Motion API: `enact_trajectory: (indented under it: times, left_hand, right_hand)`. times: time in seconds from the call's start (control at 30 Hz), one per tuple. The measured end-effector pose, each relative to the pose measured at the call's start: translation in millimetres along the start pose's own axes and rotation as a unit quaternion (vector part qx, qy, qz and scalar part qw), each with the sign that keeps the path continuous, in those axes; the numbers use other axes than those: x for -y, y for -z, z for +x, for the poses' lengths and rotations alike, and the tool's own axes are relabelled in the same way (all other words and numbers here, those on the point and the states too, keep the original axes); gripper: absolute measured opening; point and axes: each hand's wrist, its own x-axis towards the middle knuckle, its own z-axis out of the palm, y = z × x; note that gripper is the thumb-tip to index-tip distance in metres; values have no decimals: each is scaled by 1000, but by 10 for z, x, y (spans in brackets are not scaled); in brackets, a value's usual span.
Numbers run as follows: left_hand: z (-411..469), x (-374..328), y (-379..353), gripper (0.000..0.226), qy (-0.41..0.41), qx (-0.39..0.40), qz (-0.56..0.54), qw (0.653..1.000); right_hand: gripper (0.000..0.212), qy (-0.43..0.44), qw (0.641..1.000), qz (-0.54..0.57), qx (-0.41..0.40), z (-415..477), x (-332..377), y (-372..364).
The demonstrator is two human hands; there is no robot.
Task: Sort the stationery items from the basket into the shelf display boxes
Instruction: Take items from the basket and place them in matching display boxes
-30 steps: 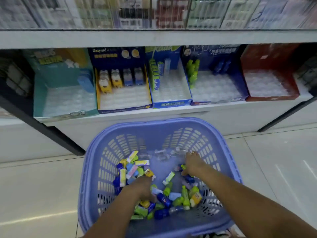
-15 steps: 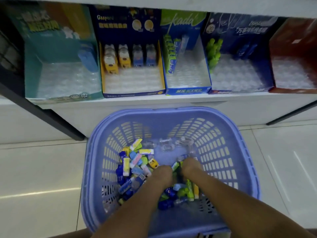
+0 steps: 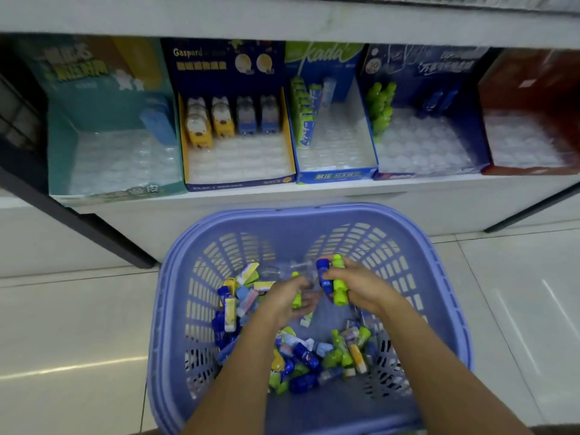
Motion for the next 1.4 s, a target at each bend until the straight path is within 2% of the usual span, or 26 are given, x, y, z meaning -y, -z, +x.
enact_trajectory:
  times: [0.1, 0.17, 0.23, 0.33, 0.43, 0.53, 0.6, 0.63, 0.73, 0.77, 0.83, 0.97, 1.03, 1.13, 1.27, 1.4]
  left_hand:
    - [-255, -160, -104, 25, -43, 144, -135, 979]
    - [-409, -238, -151, 36, -73, 188, -176, 964]
    - [-568, -302, -182, 35, -101, 202, -199, 954]
    - [-775, -394, -237, 30, -136, 183, -186, 956]
    - [-924, -473, -289, 22, -151, 156, -188, 958]
    - [-1114, -560, -353, 15, -140, 177, -227, 947]
    - [-1217, -623, -404, 24, -136, 187, -248, 941]
    - [-1252, -653, -428, 29, -135, 187, -257, 939]
    - [-1320, -737, -482, 44, -134, 183, -281, 932]
    - [-1336, -760, -491, 45, -136, 184, -287, 930]
    - [-1355, -802, -516, 42, -143, 190, -296, 925]
    - [-1348, -881, -567, 46, -164, 179, -293, 925]
    - [-1327, -914, -587, 49, -172, 167, -293, 925]
    - [-1286, -945, -610, 47, -177, 153, -287, 929]
    - [-1218, -956, -615, 48, -173, 135, -279, 935]
    - [-1172, -969, -615, 49, -169, 124, -279, 937]
  right_hand:
    - [32, 84, 994, 65, -2, -236, 174, -160]
    - [34, 141, 990, 12, -3, -391, 276, -263]
    - [32, 183, 982, -50, -4, -543, 387, -350]
    - [27, 239, 966, -98, -28, -717, 555, -442]
    - [23, 299, 935, -172, -84, -837, 739, -487]
    - [20, 283, 954, -73, -62, -941, 901, -478]
    - [22, 292, 954, -31, -54, -989, 989, -412]
    - [25, 301, 950, -24, -74, -995, 1052, -358]
    - [35, 326, 919, -59, -213, -964, 1318, -127]
    - [38, 330, 913, -47, -237, -936, 1422, -24]
    - [38, 330, 912, -5, -245, -866, 1628, 193]
    - [24, 365, 883, -32, -295, -595, 2025, 677]
    - [29, 369, 865, -68, -332, -402, 2226, 863]
    - [33, 359, 832, -185, -381, -115, 2446, 984]
    - [24, 349, 783, -369, -358, 95, 2583, 959]
    - [32, 335, 780, -412, -332, 137, 2667, 948]
